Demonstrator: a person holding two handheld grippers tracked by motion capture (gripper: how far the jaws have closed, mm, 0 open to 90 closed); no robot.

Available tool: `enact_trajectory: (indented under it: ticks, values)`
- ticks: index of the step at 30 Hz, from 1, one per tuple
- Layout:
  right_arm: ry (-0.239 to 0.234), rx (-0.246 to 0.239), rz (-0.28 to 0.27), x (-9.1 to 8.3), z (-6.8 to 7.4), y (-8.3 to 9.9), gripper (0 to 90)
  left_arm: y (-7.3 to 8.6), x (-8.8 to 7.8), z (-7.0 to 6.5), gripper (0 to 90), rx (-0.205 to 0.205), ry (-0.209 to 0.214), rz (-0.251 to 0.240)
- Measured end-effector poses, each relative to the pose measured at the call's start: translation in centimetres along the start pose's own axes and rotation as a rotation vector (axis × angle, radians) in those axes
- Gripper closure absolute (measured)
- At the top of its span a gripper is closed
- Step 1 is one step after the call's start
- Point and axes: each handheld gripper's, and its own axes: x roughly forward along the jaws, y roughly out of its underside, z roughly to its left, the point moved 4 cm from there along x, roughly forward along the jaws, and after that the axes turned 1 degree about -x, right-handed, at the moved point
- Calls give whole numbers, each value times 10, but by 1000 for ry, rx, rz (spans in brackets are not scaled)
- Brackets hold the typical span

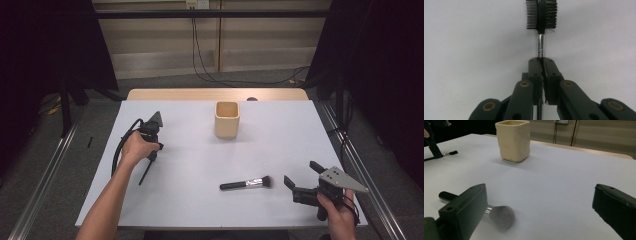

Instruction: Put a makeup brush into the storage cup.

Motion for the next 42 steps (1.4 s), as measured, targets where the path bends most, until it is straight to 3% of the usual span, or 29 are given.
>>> enact_trajectory:
  ticks: [6,12,15,25,29,31,37,39,42]
  values:
    - [3,2,0,0,-1,0,0,0,-1,2,864,1,19,-11]
    - [2,3,-2,1,-1,0,0,3,-3,5,864,16,40,-55]
    - [-3,1,0,2,0,0,0,3,-4,5,864,27,19,-97]
    - [2,3,2,2,-1,0,0,5,-15,5,864,31,66,-245]
    - [1,1,1,2,-1,0,0,6,-18,8,864,38,44,-281]
    - [2,0,0,2,-1,0,0,7,-20,10,864,25,67,-308]
    - [3,6,1,2,-1,0,0,9,-30,9,863,61,127,-415]
    - [2,5,1,2,-1,0,0,11,-32,7,863,111,120,-444]
    - [3,4,0,2,-1,0,0,12,-33,4,863,100,138,-485]
